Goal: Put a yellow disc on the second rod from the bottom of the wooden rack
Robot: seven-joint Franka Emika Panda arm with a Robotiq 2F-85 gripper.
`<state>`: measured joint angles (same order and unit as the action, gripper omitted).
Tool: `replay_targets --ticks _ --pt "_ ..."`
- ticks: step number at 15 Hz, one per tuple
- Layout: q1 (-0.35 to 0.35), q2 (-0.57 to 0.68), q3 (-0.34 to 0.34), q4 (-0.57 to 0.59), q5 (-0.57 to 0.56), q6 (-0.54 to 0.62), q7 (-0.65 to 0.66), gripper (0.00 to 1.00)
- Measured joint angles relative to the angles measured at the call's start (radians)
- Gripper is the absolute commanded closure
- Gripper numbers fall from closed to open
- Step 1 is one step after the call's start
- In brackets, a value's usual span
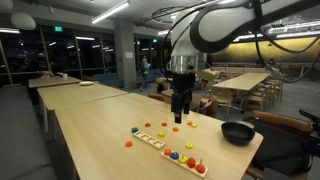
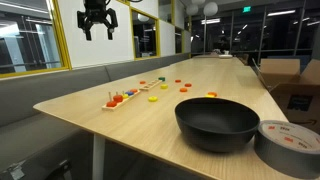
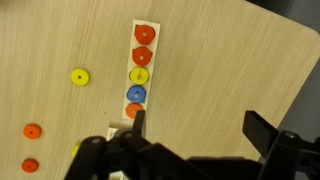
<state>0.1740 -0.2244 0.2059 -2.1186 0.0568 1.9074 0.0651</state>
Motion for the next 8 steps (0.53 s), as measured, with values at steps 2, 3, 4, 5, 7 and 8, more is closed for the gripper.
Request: replay_targets --ticks 2,3,4,5,7,8 --pt "0.0 -0.003 0.0 0.009 0.0 0.0 0.0 0.0" --pt "0.0 -0.005 0.0 0.011 0.0 0.0 0.0 0.0" --pt "0.0 -0.006 0.0 0.012 0.0 0.0 0.0 0.0" --pt "0.0 -0.006 0.0 0.012 0.0 0.0 0.0 0.0" --pt "0.0 -0.006 0.0 0.012 0.0 0.0 0.0 0.0" --pt "0.0 -0.005 -0.001 0.011 0.0 0.0 -0.001 0.0"
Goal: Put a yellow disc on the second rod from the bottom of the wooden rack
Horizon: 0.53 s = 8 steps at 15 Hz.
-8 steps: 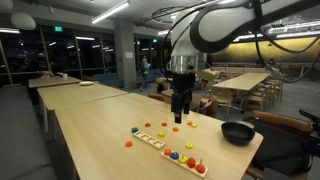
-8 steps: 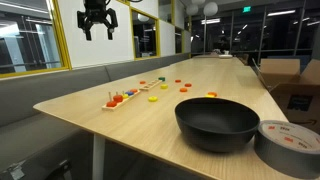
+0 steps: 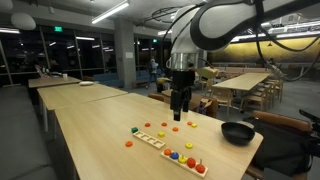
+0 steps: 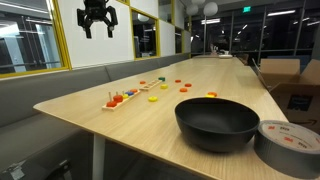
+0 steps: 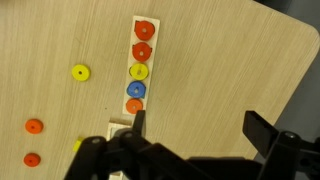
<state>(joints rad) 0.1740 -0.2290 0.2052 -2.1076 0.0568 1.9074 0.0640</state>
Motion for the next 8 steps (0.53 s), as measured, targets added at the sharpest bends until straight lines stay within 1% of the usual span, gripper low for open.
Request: replay_targets --ticks 3,8 --pt "-0.006 0.006 -0.014 -0.016 0.0 0.026 0.0 0.0" --pt "-0.054 0.047 -0.072 -0.066 -0.005 0.14 0.0 0.0"
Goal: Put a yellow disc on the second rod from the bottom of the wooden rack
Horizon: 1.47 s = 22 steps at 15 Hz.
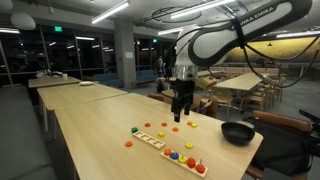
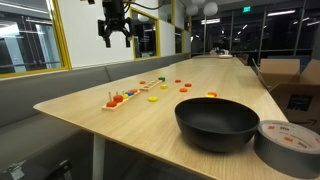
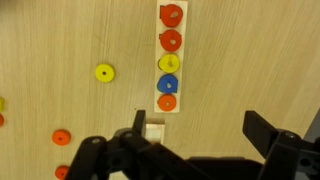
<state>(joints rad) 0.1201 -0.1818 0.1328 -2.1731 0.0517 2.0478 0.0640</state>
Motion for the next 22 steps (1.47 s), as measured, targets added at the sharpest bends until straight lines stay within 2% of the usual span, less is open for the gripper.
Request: replay_targets --ticks 4,11,18,22 --pt "-0.033 0.084 -0.023 -0.014 -0.04 0.089 0.01 0.0" --pt "-0.041 0.233 -0.045 -0.014 -0.142 0.196 0.112 0.0" --pt "-0.065 0.342 -0.117 0.004 -0.168 0.213 0.164 0.0" --pt "-0.087 0.372 -0.137 0.019 -0.134 0.205 0.167 0.0"
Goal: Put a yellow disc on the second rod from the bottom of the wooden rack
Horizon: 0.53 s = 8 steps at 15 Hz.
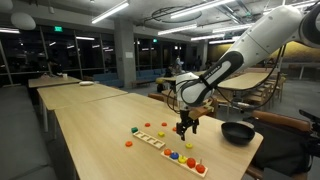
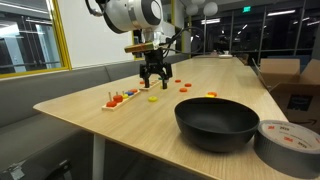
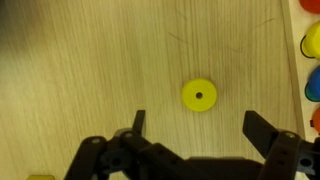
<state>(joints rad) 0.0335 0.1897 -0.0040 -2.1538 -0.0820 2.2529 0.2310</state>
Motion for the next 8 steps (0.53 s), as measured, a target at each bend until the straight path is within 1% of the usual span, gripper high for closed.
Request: replay_targets --ticks 5,8 --pt "-0.017 0.006 -0.005 0.003 0.066 -0.032 0.0 0.0" --pt "-0.02 0.01 -0.006 0.001 0.078 -0.034 0.009 0.0"
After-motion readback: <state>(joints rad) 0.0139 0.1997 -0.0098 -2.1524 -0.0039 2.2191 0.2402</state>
